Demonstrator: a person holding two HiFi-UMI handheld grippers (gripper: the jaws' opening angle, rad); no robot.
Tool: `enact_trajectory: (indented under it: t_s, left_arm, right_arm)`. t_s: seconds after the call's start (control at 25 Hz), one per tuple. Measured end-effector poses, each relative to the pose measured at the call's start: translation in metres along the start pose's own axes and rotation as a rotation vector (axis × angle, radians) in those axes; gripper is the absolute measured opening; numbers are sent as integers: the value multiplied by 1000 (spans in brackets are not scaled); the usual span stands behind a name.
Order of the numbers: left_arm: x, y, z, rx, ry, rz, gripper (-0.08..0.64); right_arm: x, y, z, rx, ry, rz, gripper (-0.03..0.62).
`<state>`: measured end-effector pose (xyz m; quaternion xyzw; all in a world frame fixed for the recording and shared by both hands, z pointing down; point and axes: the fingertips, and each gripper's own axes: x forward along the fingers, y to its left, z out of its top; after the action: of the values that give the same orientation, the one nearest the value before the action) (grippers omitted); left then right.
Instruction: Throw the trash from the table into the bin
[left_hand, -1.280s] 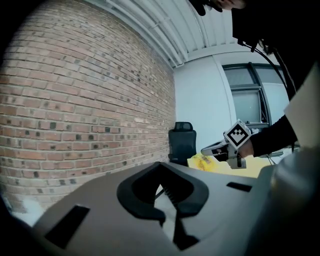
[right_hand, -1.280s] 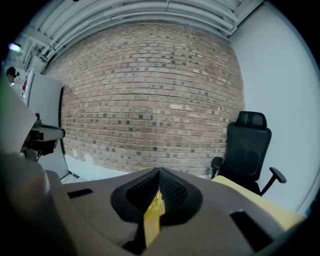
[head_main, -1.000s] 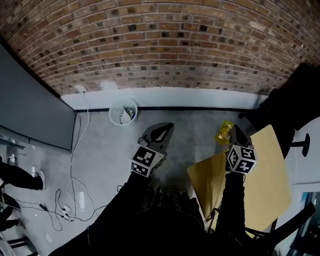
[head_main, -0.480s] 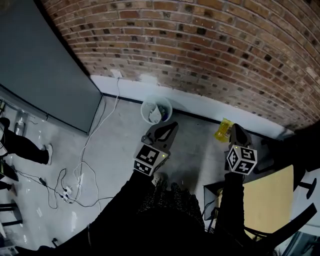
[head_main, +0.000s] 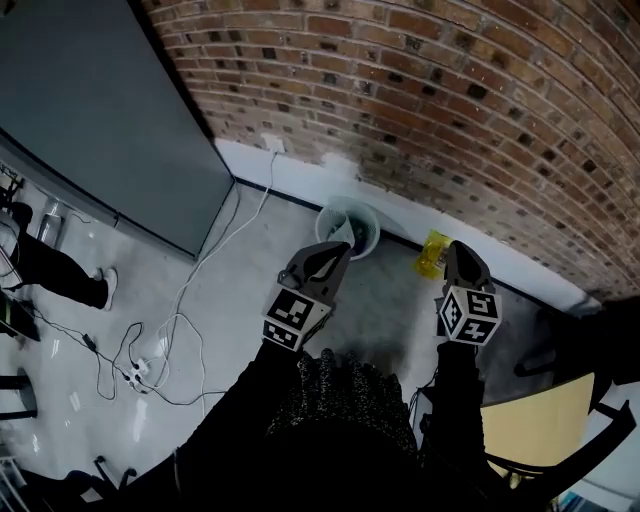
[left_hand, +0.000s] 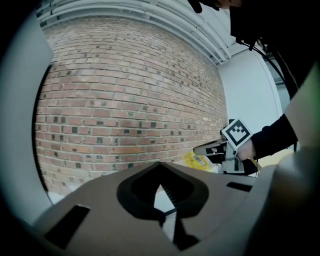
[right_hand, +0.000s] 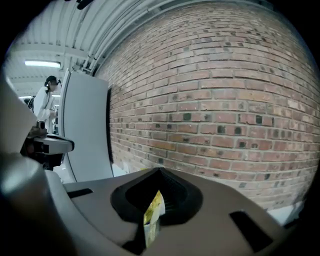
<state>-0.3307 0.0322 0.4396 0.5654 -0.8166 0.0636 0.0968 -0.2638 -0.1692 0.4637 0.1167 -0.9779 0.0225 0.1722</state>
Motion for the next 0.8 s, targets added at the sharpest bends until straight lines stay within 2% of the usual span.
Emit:
enact_trajectory:
  t_s: [0.4,0.68,0.8]
  left_arm:
    - [7,54,-18,-43,42,123,6]
    - [39,84,-12,-47,52,186,6]
    - [47,99,-20,-78,57,222,6]
  right_arm:
    - [77,36,0,-30,24,136,12]
    - [132,38,-2,-35,43,205,12]
    - [155,33,-13,-9,74,219,12]
